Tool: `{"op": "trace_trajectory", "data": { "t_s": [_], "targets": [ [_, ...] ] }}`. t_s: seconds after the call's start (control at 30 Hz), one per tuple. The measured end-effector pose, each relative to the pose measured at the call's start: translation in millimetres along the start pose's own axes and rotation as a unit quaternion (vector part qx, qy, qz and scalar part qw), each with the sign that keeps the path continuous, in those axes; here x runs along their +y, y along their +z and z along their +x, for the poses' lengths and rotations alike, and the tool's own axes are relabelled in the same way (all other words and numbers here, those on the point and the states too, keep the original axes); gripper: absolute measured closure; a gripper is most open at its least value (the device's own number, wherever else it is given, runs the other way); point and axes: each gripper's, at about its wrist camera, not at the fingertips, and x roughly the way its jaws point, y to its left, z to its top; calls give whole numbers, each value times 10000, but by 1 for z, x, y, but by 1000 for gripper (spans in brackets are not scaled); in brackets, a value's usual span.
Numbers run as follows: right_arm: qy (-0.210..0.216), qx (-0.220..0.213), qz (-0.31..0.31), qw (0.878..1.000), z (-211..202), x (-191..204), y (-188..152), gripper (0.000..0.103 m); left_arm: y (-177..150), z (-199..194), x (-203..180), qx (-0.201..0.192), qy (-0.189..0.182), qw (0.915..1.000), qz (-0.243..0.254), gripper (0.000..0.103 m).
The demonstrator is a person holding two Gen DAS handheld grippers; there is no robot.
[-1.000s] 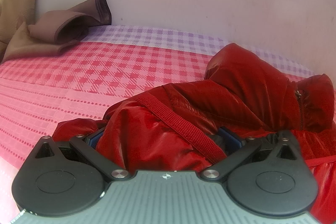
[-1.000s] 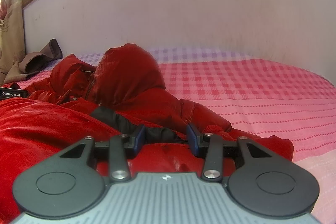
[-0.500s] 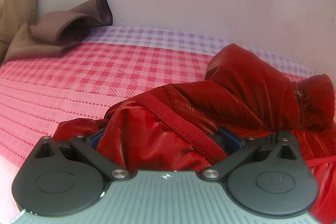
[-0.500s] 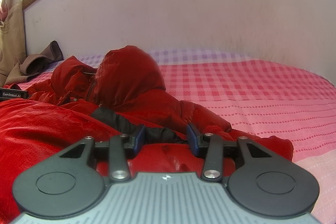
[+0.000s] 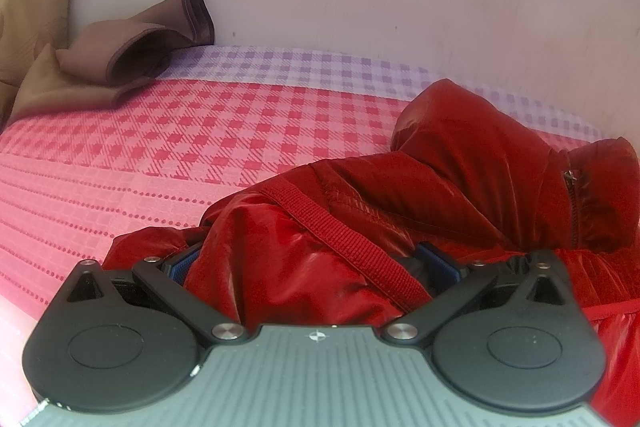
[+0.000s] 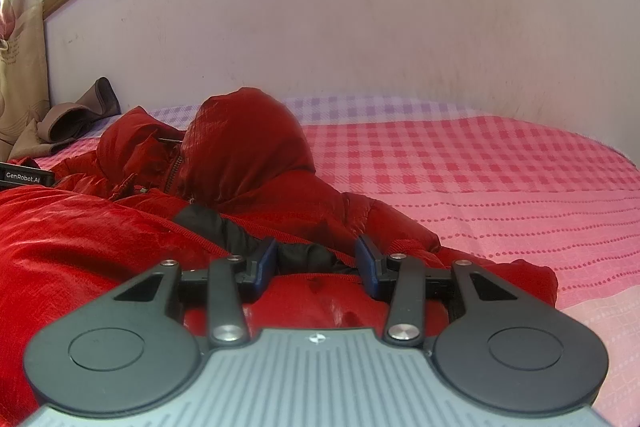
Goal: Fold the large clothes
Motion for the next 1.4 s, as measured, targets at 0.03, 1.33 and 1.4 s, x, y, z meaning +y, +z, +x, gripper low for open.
{"op": "trace_trajectory", "data": {
  "t_s": [0.03,1.33,1.4],
  "targets": [
    [0,0,0,10000,0,0,0,61,0,0,0,2,10,10000,8,0],
    [-102,-29,-89,9999,-2,5,-1,61,-14,-62,143,682,-2524,9647,308,0],
    [-126,-32,-108,9999,-2,5,-1,60,-22,-53,140,867,-2787,9557,386,1]
  ]
}}
